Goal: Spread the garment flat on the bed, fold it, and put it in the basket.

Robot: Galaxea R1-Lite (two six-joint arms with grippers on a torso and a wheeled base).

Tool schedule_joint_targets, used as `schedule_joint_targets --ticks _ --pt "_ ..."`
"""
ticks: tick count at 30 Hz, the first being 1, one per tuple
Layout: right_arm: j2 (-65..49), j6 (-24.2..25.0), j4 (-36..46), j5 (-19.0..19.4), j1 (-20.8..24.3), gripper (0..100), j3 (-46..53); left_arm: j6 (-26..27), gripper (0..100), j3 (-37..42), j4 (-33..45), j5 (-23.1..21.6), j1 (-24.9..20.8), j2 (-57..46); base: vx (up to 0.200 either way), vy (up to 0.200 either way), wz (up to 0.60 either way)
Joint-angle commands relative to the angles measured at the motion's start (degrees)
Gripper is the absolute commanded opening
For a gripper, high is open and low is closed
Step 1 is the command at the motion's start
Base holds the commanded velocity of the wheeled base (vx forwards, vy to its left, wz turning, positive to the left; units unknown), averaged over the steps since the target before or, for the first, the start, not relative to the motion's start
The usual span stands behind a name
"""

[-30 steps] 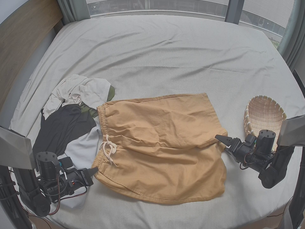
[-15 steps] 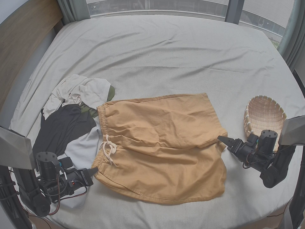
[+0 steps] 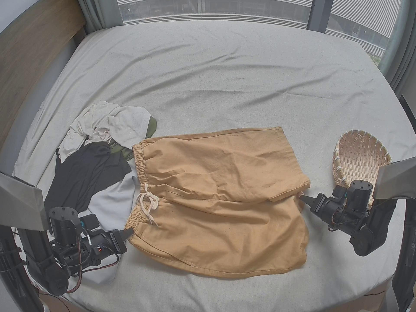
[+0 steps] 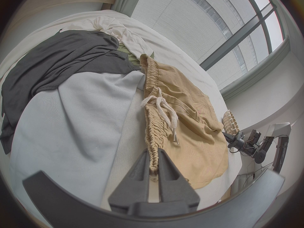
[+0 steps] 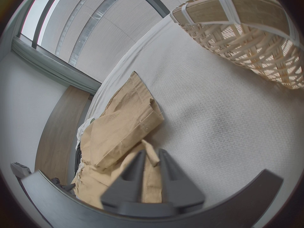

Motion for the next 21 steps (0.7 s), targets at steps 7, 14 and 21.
schedule_joint_targets --ticks 7,14,21 --pt "-4.52 -2.44 0.12 0.10 -2.29 0 -0.19 -0.01 0 -0.02 -0.23 0.01 -0.13 0.01 0.000 0.000 0.00" --pt "-1.88 -4.20 0.03 -0.17 -2.47 0 -2.12 -0.01 0 0.34 -0.23 0.01 -0.13 0.01 0.000 0.000 0.00" --pt "-2.41 -5.60 -0.06 -0.69 -2.47 100 -2.48 -0.01 0 0.69 -0.23 0.10 -0.22 -0.08 0.000 0.000 0.00"
